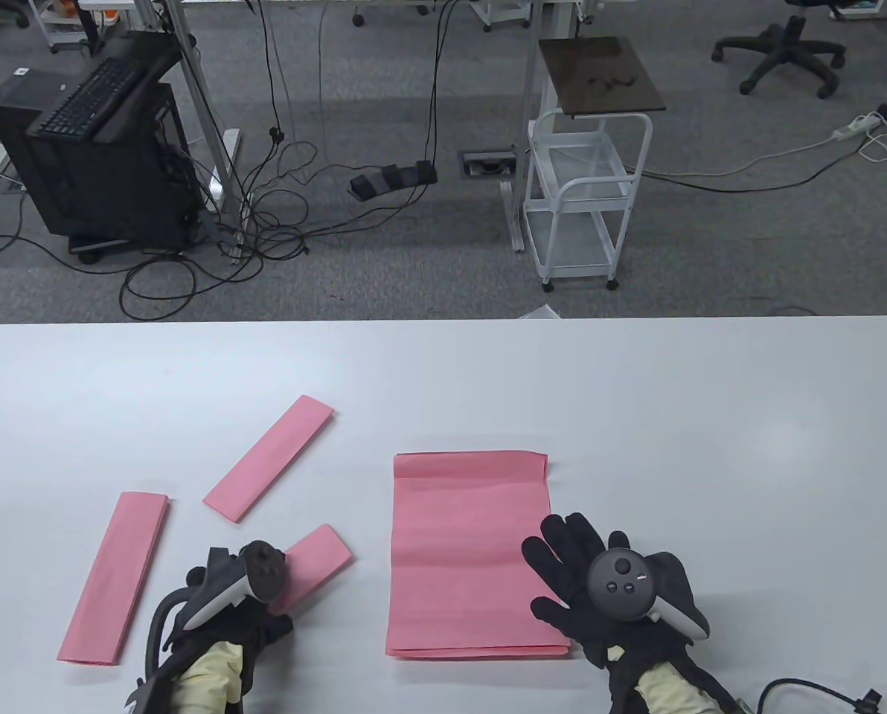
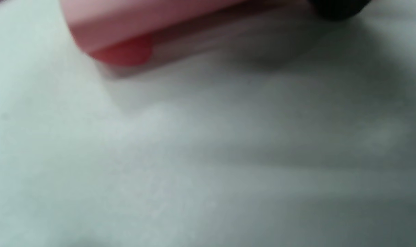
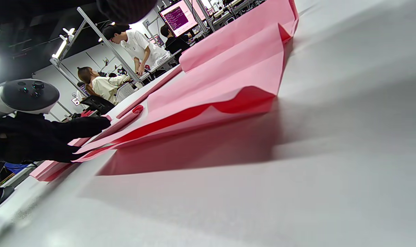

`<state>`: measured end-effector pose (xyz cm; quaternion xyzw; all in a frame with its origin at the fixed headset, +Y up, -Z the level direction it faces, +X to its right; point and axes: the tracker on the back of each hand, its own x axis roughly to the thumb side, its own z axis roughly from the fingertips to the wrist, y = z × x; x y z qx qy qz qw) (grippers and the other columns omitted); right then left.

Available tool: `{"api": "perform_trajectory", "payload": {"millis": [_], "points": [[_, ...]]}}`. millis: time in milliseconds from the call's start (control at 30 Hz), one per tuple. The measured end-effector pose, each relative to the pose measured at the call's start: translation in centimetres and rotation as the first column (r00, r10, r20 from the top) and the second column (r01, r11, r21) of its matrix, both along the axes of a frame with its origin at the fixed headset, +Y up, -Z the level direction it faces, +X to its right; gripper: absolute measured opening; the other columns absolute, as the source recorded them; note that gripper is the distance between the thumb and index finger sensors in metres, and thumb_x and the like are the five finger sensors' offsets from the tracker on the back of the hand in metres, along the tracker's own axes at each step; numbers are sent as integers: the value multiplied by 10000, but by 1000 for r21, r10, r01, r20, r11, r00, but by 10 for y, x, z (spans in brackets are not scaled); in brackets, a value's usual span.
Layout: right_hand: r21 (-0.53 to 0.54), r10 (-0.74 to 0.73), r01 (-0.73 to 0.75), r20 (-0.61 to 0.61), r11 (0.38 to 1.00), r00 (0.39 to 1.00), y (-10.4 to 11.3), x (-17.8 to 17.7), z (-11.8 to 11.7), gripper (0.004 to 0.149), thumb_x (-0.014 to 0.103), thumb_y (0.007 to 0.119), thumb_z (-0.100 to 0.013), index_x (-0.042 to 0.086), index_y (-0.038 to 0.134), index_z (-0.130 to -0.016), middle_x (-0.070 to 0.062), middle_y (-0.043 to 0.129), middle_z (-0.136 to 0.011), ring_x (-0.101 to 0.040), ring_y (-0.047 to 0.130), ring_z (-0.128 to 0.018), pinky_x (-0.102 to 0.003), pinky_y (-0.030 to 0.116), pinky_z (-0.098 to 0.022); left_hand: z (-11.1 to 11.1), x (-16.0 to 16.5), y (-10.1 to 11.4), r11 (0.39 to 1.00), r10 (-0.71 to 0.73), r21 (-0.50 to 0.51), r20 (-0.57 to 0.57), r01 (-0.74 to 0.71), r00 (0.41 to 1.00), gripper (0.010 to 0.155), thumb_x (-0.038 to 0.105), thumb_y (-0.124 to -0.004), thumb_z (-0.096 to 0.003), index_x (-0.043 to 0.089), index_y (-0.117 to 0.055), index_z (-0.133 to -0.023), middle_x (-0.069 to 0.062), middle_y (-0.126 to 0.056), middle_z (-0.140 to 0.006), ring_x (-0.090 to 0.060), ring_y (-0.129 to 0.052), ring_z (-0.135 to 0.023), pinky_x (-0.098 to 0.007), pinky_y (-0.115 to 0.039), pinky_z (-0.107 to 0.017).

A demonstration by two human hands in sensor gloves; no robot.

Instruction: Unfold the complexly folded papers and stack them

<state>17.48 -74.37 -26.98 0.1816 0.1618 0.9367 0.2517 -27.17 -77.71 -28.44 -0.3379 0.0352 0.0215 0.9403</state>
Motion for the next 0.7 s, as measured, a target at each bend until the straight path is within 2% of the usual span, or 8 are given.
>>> {"api": "perform_trajectory", "payload": {"millis": [67, 133, 233, 333, 400, 433, 533, 700], "points": [[1, 1, -1, 2, 1000, 1000, 0, 0, 0, 639, 493, 607, -535, 437, 265, -1072, 181, 36, -1147, -81, -115, -1021, -488, -127, -671, 0, -3, -4, 995, 92, 34, -53, -91, 994, 759, 525, -621, -535, 399, -79, -1050, 93, 8, -1149, -241, -58, -1113, -561, -59, -774], [-2, -1, 1, 2, 1000, 1000, 0, 0, 0, 640, 493, 607, -535, 437, 264, -1072, 181, 35, -1147, -80, -117, -1021, -488, -127, -670, 1, -7, -5, 992, 100, 80, -60, -95, 993, 707, 519, -619, -538, 433, -127, -1039, 127, -33, -1147, -210, -82, -1107, -543, -102, -795], [-3, -1, 1, 0, 1000, 1000, 0, 0, 0, 639, 492, 607, -536, 434, 266, -1073, 179, 36, -1148, -80, -114, -1021, -487, -127, -671, 1, -10, -4, 985, 94, 152, -57, -84, 994, 613, 477, -614, -547, 453, -249, -1038, 150, -169, -1159, -192, -212, -1110, -515, -213, -824], [-1, 7, -7, -1, 1000, 1000, -1, -1, 1, 638, 491, 608, -535, 435, 268, -1072, 175, 39, -1150, -82, -111, -1022, -488, -123, -671, 0, -14, 0, 969, 161, 204, -93, -139, 983, 534, 455, -610, -550, 439, -395, -1039, 146, -288, -1167, -192, -306, -1108, -501, -283, -830], [1, 13, -13, 2, 1000, 1000, -1, -2, 1, 638, 490, 608, -535, 432, 271, -1073, 175, 43, -1151, -83, -109, -1023, -489, -122, -672, 0, -15, 4, 938, 176, 320, -105, -134, 979, 476, 458, -624, -549, 434, -558, -1020, 132, -455, -1161, -186, -460, -1104, -508, -376, -829], [2, 18, -18, 7, 1000, 1000, -2, -2, 0, 638, 489, 609, -535, 432, 272, -1073, 174, 46, -1152, -83, -106, -1024, -489, -121, -673, -1, -14, 7, 914, 173, 386, -94, -124, 980, 472, 462, -638, -543, 430, -612, -1013, 100, -549, -1149, -209, -550, -1086, -515, -421, -818], [-14, 33, -33, 18, 999, 999, -7, -4, -2, 638, 488, 613, -534, 432, 276, -1073, 173, 49, -1153, -83, -105, -1025, -489, -120, -674, -5, -4, 21, 879, 201, 449, -48, -158, 978, 464, 461, -654, -541, 413, -681, -1002, 42, -698, -1121, -263, -728, -1025, -535, -499, -790], [-25, 30, -29, 37, 999, 999, -7, -6, -5, 654, 479, 638, -527, 429, 281, -1073, 168, 57, -1155, -88, -97, -1028, -491, -116, -676, -14, 32, 52, 792, 346, 510, 80, -336, 935, 458, 445, -670, -546, 355, -736, -990, -5, -811, -1056, -287, -833, -945, -535, -558, -760]]}}
